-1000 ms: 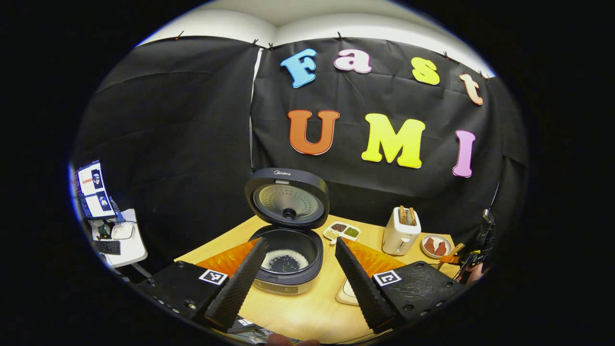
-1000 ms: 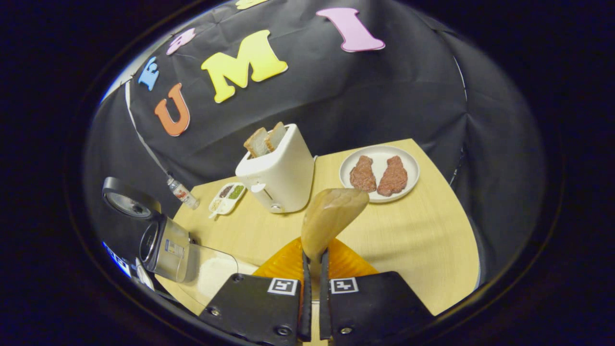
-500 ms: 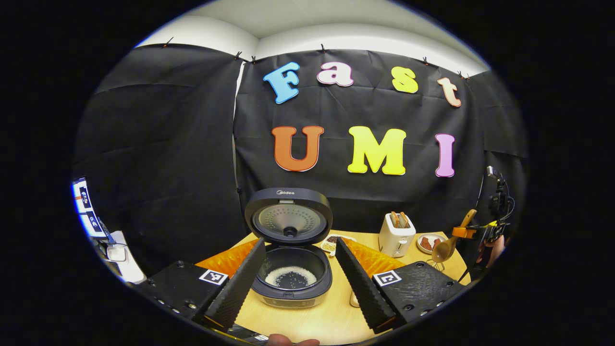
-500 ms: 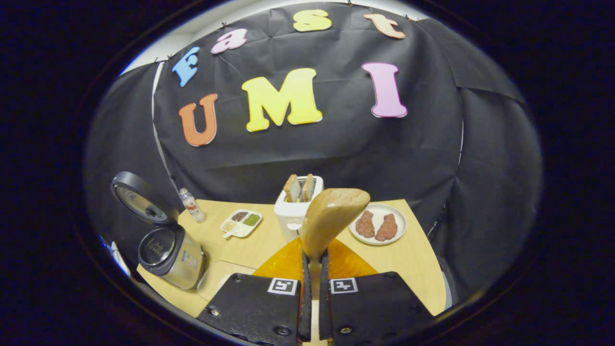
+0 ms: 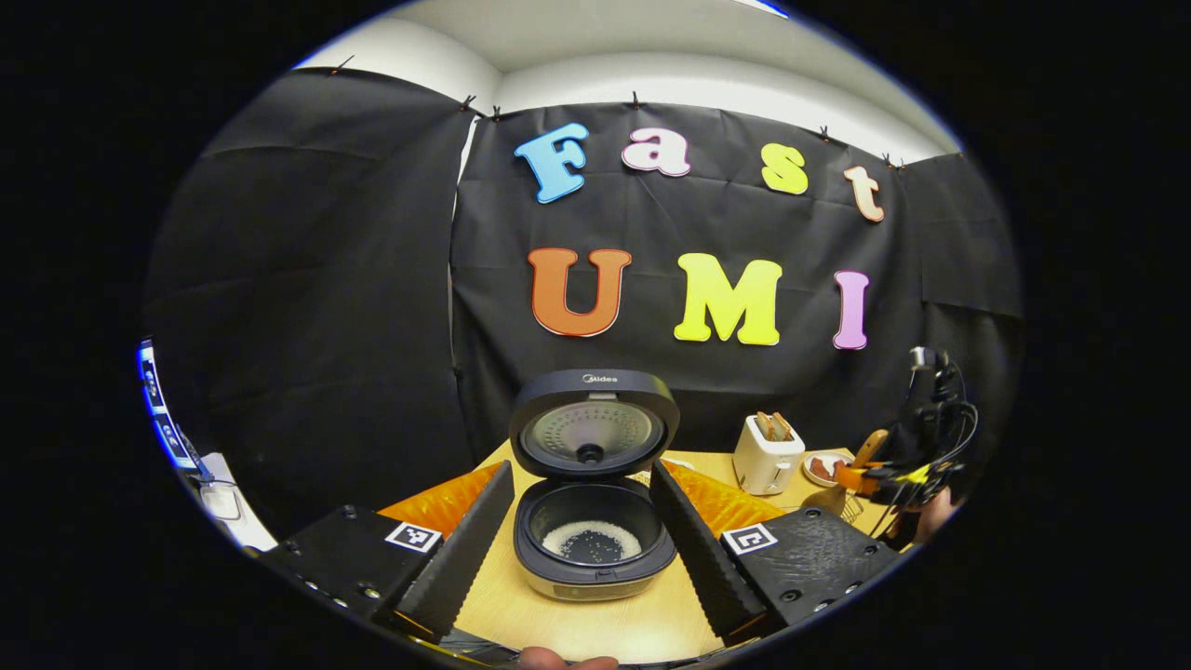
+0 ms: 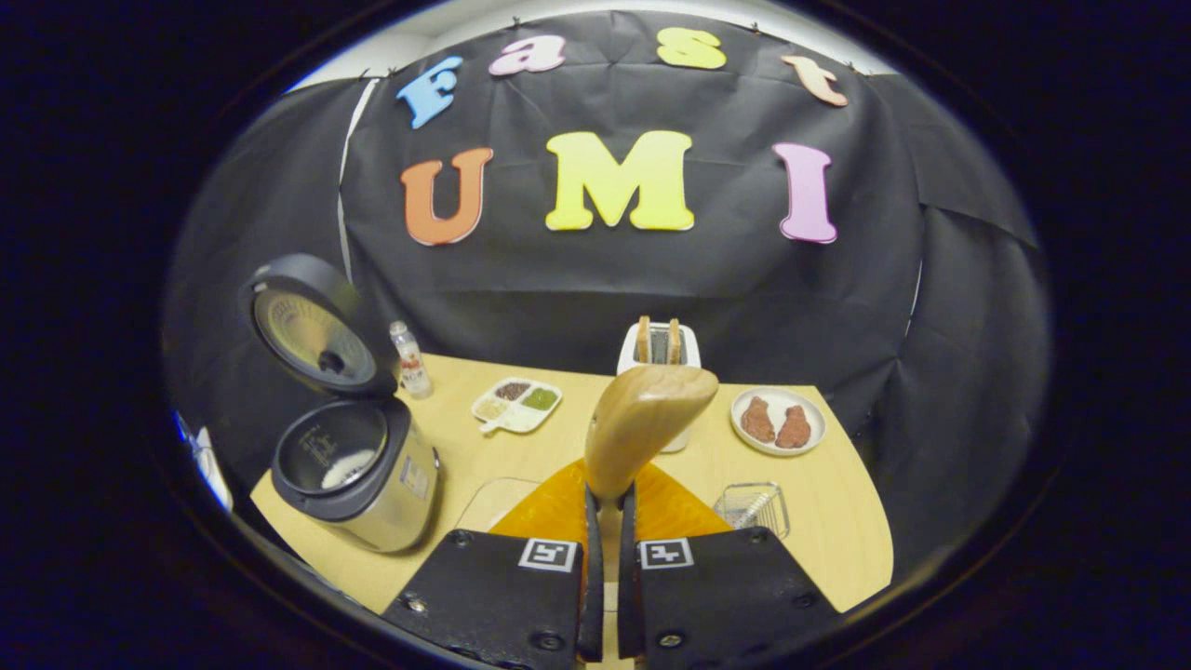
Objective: Close the left gripper, press the button to open the rice cooker; take a wooden spoon from the chopstick holder with the right hand, scoop a spoonful of rice and pour it into the rice cooker, then put the wooden spoon back into the chopstick holder.
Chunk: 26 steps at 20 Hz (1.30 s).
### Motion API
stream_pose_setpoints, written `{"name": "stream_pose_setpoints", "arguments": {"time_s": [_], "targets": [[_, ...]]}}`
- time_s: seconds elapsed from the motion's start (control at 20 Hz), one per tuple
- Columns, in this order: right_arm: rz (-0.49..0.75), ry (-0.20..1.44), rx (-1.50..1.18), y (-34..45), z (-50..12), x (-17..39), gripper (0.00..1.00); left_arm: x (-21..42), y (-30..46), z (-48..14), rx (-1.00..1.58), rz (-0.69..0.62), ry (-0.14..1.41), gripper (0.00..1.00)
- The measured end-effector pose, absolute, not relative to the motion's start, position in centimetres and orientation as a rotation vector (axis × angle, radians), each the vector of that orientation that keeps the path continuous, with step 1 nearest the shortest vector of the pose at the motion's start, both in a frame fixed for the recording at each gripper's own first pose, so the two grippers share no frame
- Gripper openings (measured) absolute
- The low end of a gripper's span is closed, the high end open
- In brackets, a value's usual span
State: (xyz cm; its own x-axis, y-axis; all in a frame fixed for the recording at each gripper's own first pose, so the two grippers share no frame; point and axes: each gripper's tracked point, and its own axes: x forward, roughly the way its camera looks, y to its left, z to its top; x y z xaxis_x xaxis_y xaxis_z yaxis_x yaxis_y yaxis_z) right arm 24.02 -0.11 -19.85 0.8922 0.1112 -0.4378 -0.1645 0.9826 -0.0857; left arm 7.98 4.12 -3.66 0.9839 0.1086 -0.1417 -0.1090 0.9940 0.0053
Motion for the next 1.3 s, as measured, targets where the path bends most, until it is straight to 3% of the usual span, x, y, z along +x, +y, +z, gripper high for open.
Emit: {"name": "stream_pose_setpoints", "arguments": {"time_s": [0.45,0.8,1.3], "targets": [[-0.012,0.464,-0.335,0.1,-28.4,26.9,0.11,5.4,6.9,-5.2,0.004,0.138,0.210,0.95],[0.121,0.558,-0.132,5.8,-30.8,25.6,0.11,4.5,8.7,-5.6,-0.013,0.180,0.222,0.95],[0.164,0.696,0.346,6.7,-29.5,24.7,0.11,5.3,7.4,-5.4,-0.008,0.168,0.225,0.95]]}}
